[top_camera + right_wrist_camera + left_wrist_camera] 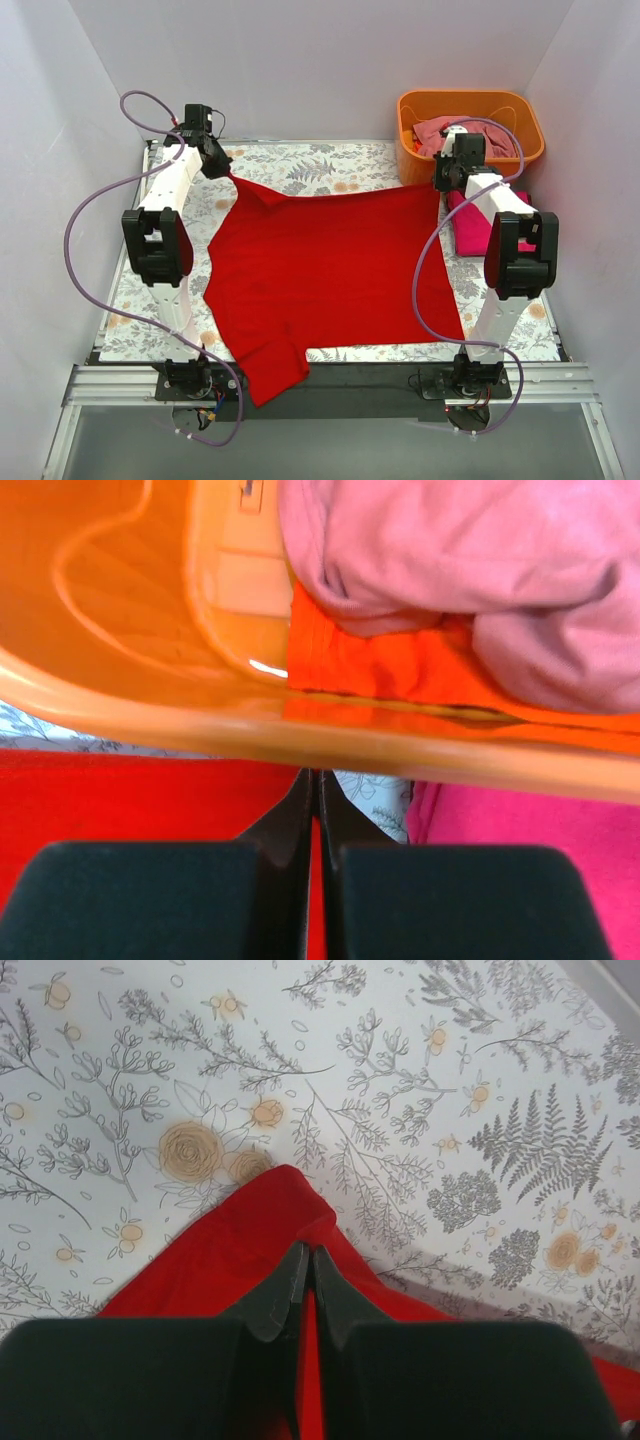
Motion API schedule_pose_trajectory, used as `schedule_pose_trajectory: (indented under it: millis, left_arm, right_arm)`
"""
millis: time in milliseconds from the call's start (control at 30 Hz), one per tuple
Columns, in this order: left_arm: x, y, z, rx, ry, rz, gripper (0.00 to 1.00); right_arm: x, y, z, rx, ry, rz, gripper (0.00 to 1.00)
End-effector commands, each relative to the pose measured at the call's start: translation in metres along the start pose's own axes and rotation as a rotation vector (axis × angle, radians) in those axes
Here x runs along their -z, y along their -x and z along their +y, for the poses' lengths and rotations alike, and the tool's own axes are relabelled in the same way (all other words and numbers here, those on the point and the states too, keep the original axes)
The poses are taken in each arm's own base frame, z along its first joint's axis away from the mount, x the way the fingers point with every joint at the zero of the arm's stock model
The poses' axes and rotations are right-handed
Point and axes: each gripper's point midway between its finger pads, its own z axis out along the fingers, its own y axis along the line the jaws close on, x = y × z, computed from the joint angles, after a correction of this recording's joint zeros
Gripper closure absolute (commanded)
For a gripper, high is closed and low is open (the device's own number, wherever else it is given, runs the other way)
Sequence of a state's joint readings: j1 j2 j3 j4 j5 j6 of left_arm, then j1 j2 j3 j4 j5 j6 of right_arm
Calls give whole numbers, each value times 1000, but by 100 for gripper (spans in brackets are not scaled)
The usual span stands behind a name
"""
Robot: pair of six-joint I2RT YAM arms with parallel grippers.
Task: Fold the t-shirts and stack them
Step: Fold the tshirt
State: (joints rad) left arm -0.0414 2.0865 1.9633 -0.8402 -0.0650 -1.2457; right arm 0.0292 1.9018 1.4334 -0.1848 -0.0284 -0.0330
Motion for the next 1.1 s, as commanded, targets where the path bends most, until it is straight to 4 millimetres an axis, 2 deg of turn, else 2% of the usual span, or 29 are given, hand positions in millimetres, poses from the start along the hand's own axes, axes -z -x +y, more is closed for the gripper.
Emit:
schedule_pose_trajectory:
  millis: [0, 200, 333, 433, 467, 533, 567, 600, 700, 733, 767, 833, 1067]
  left_arm:
    - [39, 14, 4, 11, -5, -60, 100]
    - [58, 12, 13, 20, 21, -78, 100]
    - [78, 8, 16, 34, 16, -84, 100]
    - [93, 1, 23, 49, 15, -88, 100]
    - [105, 0, 24, 53, 5, -101, 100]
    - [105, -15, 34, 56, 26, -78, 100]
    - [113, -17, 36, 61, 18, -86, 100]
    - [108, -31, 44, 62, 33, -58, 100]
    - [111, -47, 54, 69, 33, -47, 100]
    - [106, -58, 61, 68, 50, -24, 100]
    - [106, -62, 63, 69, 51, -20, 100]
    - [103, -67, 66, 72, 50, -20, 100]
    - [95, -68, 63, 93, 49, -3, 100]
  right_arm:
    - [5, -4, -2, 5, -18, -2, 99]
    - [18, -5, -2, 4, -23, -11, 99]
    - [25, -12, -1, 2, -23, -5, 99]
    - [29, -18, 0, 0, -23, 1, 99]
    - [32, -17, 0, 1, -23, -4, 99]
    - [34, -22, 1, -2, -23, 4, 99]
    - [36, -27, 1, -5, -22, 10, 99]
    - [38, -30, 1, -7, -22, 15, 99]
    - [44, -40, -3, -10, -51, 22, 99]
    - [45, -42, -4, -10, -57, 22, 99]
    - [50, -39, -5, -14, -65, 5, 99]
    - [53, -44, -9, -17, -95, 6, 99]
    - [67, -27, -15, -23, -133, -57, 99]
